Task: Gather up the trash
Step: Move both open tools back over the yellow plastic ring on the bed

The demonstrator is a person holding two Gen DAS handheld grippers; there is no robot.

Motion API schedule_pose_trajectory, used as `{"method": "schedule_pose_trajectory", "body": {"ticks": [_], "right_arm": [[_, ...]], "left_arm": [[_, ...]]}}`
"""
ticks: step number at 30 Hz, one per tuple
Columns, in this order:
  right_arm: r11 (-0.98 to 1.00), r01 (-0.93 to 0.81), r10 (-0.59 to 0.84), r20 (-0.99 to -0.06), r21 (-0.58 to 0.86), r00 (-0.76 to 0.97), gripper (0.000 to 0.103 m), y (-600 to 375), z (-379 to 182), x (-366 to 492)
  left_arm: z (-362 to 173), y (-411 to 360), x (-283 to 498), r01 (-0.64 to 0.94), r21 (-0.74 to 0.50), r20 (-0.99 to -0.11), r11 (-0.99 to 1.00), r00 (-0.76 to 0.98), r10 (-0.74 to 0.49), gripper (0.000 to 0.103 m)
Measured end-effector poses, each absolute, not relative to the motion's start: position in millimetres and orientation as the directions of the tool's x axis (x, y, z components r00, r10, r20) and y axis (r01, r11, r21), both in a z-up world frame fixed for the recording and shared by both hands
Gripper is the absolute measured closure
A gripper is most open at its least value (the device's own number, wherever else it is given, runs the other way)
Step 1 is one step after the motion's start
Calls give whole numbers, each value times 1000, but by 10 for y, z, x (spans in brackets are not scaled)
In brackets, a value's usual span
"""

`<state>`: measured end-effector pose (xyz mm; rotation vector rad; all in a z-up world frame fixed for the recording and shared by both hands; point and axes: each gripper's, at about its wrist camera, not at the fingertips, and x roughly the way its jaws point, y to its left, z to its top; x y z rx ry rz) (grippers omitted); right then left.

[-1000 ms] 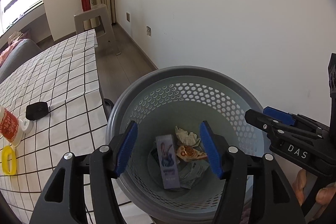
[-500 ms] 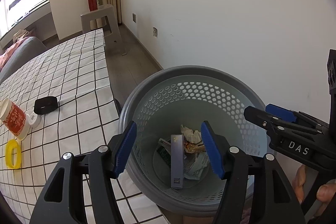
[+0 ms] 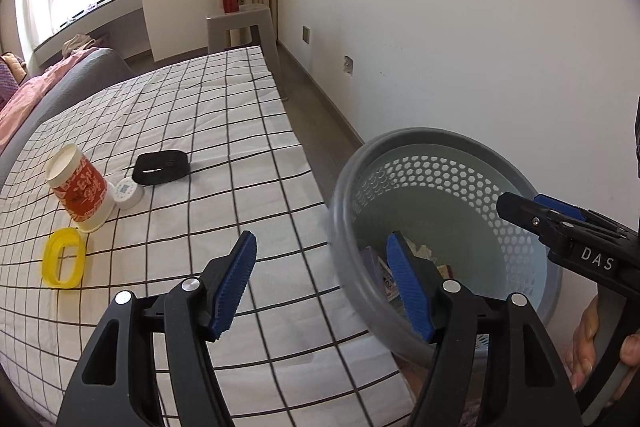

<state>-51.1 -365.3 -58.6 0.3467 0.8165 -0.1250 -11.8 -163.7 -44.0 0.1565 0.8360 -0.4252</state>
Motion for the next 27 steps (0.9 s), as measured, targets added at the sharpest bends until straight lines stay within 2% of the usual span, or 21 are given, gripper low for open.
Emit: {"method": "schedule_pose_trajectory", "body": {"ticks": [11, 13, 18, 27], "right_arm": [[969, 114, 86, -728, 221, 680, 22, -3017, -510, -299], [973, 93, 95, -728, 213, 678, 22, -2894, -503, -276], [977, 40, 126, -722, 208, 680, 16, -2613, -468, -223], [971, -31, 196, -719, 236, 667, 13, -2220, -427, -104]], "left_arm": [[-504, -660, 39, 198, 5, -762, 980, 636, -124, 35], [-521, -455, 83, 142, 5, -765, 990, 638, -87, 31], [-565, 19, 172, 12, 20, -769, 1000, 639, 8, 29], [-792, 517, 374, -89, -7, -822, 996, 567, 45, 28]]}}
